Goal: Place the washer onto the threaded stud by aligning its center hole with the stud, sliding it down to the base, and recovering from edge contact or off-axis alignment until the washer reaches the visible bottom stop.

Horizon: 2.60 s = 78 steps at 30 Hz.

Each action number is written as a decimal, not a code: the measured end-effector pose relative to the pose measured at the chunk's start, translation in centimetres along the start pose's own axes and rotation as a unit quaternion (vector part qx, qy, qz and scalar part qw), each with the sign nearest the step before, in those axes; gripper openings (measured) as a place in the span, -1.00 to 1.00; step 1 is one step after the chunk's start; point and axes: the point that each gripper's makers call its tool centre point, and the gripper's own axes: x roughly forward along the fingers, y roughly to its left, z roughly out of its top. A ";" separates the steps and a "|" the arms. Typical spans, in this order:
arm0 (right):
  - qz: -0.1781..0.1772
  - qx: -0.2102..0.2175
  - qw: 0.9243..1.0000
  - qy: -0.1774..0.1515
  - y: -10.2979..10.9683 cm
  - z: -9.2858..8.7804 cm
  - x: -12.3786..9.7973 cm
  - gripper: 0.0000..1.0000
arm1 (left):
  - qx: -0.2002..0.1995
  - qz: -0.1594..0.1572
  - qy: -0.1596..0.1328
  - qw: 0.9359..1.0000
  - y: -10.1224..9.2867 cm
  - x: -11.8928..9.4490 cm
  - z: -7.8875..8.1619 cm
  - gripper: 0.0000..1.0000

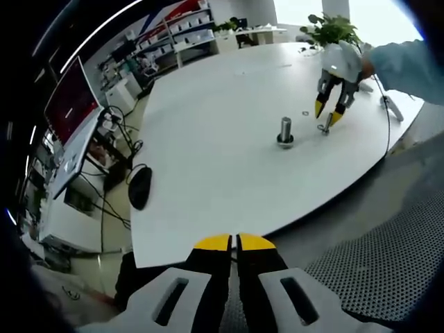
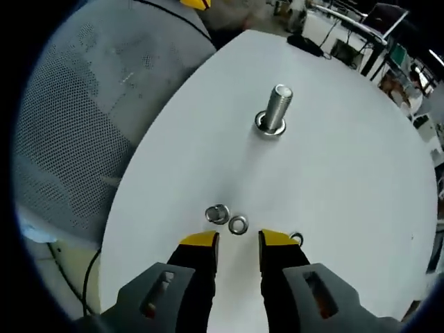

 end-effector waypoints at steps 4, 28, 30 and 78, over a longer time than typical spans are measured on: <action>0.014 -0.008 1.000 0.003 0.0 0.3 0.7 -0.51 | -0.001 0.000 0.003 1.000 0.1 0.1 -0.1 -1.00; -0.038 0.093 0.993 -0.064 -0.1 0.0 0.4 -0.72 | 0.003 -0.001 0.009 1.000 0.0 0.1 -0.3 -1.00; -0.056 0.121 0.987 -0.088 -0.2 -0.1 0.4 -0.72 | 0.003 -0.001 0.009 1.000 -0.1 0.1 -0.3 -1.00; -0.094 0.234 0.964 -0.079 2.5 -5.6 -1.9 -0.60 | 0.007 -0.002 0.012 1.000 -0.2 0.1 -0.4 -1.00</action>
